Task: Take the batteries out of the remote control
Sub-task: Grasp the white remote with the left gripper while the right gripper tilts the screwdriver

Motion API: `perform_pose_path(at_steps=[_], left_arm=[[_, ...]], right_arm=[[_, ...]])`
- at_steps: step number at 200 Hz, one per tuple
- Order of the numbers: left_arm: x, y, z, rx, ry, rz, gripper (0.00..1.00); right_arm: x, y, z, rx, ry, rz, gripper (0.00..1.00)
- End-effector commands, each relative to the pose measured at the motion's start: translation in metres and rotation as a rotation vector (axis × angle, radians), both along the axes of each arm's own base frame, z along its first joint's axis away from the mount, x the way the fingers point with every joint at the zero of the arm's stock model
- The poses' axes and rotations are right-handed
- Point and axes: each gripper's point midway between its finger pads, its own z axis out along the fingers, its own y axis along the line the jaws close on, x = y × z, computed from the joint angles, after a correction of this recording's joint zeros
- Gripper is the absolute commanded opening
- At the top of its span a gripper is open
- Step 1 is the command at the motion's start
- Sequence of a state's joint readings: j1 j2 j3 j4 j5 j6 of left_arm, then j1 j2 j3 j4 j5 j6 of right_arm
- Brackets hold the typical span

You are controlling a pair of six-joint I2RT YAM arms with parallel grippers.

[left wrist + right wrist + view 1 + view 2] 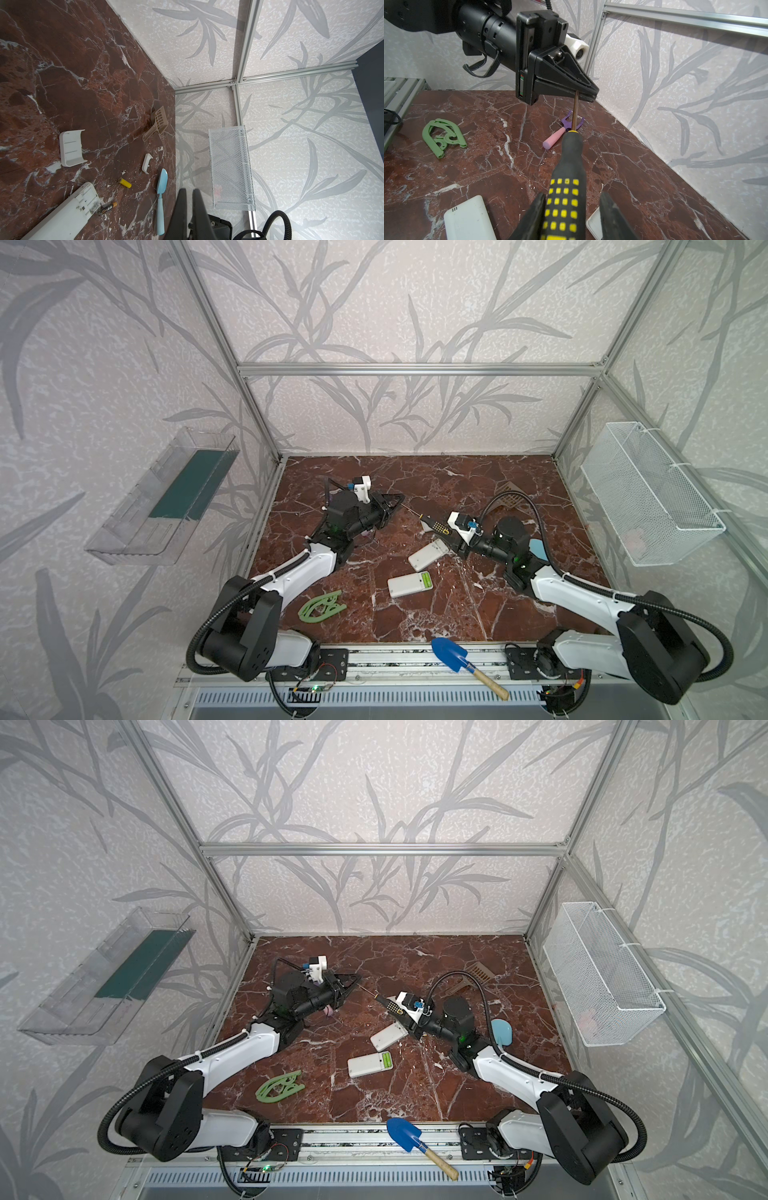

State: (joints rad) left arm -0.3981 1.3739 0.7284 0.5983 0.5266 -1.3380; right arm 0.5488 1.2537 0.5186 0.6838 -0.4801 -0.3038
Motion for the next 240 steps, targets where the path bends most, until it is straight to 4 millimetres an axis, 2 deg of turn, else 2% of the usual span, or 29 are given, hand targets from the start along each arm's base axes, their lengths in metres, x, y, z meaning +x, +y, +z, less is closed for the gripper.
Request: perform_pose_path(at_steps=[1, 16, 42, 46, 62, 63, 75, 79, 93, 100, 118, 128, 155, 198, 213, 240], left_arm=[[-0.003, 0.000, 0.022, -0.029, -0.055, -0.012, 0.00], [-0.003, 0.000, 0.021, -0.031, -0.055, -0.015, 0.00], [-0.002, -0.001, 0.018, -0.029, -0.051, -0.015, 0.00], [-0.002, -0.001, 0.017, -0.028, -0.051, -0.015, 0.00], [-0.001, 0.001, 0.011, -0.015, -0.039, -0.008, 0.00], [-0.001, 0.001, 0.010, -0.014, -0.037, -0.008, 0.00], [0.001, 0.004, 0.003, 0.010, -0.026, 0.001, 0.01], [0.001, 0.005, 0.001, 0.021, -0.024, 0.003, 0.05], [0.003, 0.010, -0.008, 0.065, -0.008, 0.019, 0.49], [0.003, 0.013, -0.013, 0.099, -0.004, 0.028, 0.67], [0.004, 0.024, -0.022, 0.211, -0.001, 0.049, 0.99], [0.005, 0.032, -0.026, 0.294, -0.001, 0.062, 1.00], [0.003, 0.051, -0.019, 0.528, -0.073, 0.066, 1.00], [-0.003, 0.068, -0.013, 0.833, -0.215, -0.002, 1.00], [-0.006, 0.068, -0.014, 0.904, -0.277, -0.046, 1.00], [-0.020, 0.055, -0.019, 1.013, -0.434, -0.193, 0.99]], right_arm=[[0.001, 0.003, 0.008, 0.027, -0.017, 0.008, 0.43], [0.001, 0.003, 0.008, 0.033, -0.016, 0.010, 0.40], [0.000, 0.004, 0.010, 0.041, -0.010, 0.014, 0.22], [0.000, 0.003, 0.017, 0.059, -0.034, 0.012, 0.20], [0.000, 0.003, 0.024, 0.068, -0.037, 0.011, 0.10], [0.000, 0.003, 0.018, 0.054, -0.014, 0.011, 0.09], [0.000, 0.002, 0.014, 0.028, 0.027, 0.001, 0.03], [0.000, 0.001, 0.012, 0.017, 0.041, -0.003, 0.00], [0.000, -0.003, 0.007, -0.026, 0.097, -0.032, 0.00], [-0.002, -0.005, 0.003, -0.055, 0.118, -0.043, 0.00], [-0.009, -0.009, -0.006, -0.145, 0.131, -0.089, 0.00], [-0.014, -0.011, -0.011, -0.195, 0.128, -0.114, 0.00], [-0.027, -0.021, -0.018, -0.266, 0.144, -0.181, 0.00], [-0.047, -0.034, -0.024, -0.378, 0.144, -0.280, 0.00], [-0.050, -0.040, -0.024, -0.402, 0.201, -0.318, 0.00], [-0.062, -0.046, -0.028, -0.441, 0.311, -0.337, 0.00]])
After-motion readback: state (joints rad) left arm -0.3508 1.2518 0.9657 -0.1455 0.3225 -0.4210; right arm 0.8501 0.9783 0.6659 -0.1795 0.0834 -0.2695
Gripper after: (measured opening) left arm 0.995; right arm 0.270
